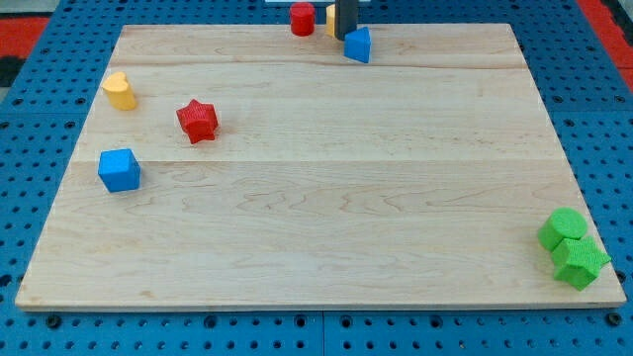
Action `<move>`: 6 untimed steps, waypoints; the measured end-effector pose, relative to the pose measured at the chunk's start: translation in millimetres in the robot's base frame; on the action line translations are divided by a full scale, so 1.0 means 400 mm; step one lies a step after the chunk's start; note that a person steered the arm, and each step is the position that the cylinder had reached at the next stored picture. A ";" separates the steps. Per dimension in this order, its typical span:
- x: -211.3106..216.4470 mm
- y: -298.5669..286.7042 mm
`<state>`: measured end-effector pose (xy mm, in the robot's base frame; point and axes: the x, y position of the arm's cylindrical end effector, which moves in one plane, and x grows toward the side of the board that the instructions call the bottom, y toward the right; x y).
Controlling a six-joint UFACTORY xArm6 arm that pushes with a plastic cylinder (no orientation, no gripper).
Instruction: Move yellow hexagon a bit left
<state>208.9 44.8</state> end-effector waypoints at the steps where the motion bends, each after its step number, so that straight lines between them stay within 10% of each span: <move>1: 0.000 0.039; 6: -0.041 0.086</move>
